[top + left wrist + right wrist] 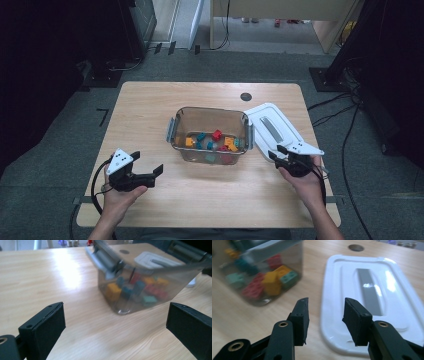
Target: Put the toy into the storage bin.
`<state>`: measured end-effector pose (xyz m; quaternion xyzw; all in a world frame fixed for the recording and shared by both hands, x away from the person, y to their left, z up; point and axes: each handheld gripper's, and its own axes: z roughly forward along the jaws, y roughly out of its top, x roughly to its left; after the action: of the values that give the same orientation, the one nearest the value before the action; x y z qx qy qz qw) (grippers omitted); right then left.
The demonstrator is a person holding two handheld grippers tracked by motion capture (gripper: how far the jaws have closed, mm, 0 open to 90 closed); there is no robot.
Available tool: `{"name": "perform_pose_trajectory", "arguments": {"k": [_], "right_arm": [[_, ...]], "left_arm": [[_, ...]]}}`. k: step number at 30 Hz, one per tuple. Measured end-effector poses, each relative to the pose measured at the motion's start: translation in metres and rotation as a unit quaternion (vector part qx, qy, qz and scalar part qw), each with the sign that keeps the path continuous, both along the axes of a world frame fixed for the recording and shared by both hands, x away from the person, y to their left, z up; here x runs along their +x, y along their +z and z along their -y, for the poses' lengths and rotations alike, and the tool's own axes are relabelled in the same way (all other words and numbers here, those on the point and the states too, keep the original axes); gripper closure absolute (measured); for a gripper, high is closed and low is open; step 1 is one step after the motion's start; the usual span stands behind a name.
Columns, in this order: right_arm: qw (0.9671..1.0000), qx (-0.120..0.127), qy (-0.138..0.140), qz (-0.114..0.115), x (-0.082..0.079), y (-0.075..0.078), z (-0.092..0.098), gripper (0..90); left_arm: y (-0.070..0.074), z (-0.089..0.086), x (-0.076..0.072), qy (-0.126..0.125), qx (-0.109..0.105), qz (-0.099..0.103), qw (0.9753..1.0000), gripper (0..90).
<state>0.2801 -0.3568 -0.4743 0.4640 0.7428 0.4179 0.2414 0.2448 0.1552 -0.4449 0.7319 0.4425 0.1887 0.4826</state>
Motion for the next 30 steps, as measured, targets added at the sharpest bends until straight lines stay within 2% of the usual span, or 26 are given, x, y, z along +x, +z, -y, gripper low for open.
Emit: {"name": "perform_pose_trajectory", "arguments": {"k": [2, 7, 12, 17, 20, 21, 23, 25, 30], "right_arm": [[1.0000, -0.001, -0.006, -0.006, 0.011, 0.001, 0.006, 58.0], [0.9993, -0.022, -0.024, -0.020, 0.039, 0.000, 0.016, 60.4], [0.9988, -0.019, -0.028, -0.035, 0.063, -0.003, 0.016, 66.0], [0.9973, -0.039, -0.043, -0.046, 0.088, -0.008, 0.010, 65.5], [0.9969, -0.028, -0.056, -0.047, 0.098, -0.014, 0.010, 65.1], [0.9964, -0.032, -0.056, -0.055, 0.102, -0.016, 0.010, 63.6], [0.9949, -0.044, -0.062, -0.066, 0.107, -0.022, 0.010, 61.6], [0.9943, -0.042, -0.068, -0.070, 0.112, -0.025, 0.010, 61.1], [0.9938, -0.053, -0.062, -0.076, 0.118, -0.034, 0.006, 60.3]], "left_arm": [[-0.009, -0.005, -0.002, 0.006, 0.003, -0.006, 1.0000, 1.8], [-0.033, -0.013, -0.007, 0.007, 0.006, -0.019, 0.9998, 1.8], [-0.049, -0.022, -0.003, 0.023, 0.001, -0.040, 0.9989, 1.9], [-0.049, -0.023, -0.002, 0.025, -0.005, -0.037, 0.9990, 1.9], [-0.050, -0.022, -0.002, 0.023, -0.004, -0.040, 0.9989, 1.9], [-0.050, -0.021, -0.002, 0.022, -0.004, -0.040, 0.9989, 1.9], [-0.050, -0.021, -0.002, 0.019, -0.004, -0.042, 0.9989, 1.9], [-0.049, -0.020, -0.002, 0.017, -0.005, -0.042, 0.9990, 1.9], [-0.049, -0.018, -0.002, 0.014, -0.007, -0.045, 0.9989, 1.9]]}}
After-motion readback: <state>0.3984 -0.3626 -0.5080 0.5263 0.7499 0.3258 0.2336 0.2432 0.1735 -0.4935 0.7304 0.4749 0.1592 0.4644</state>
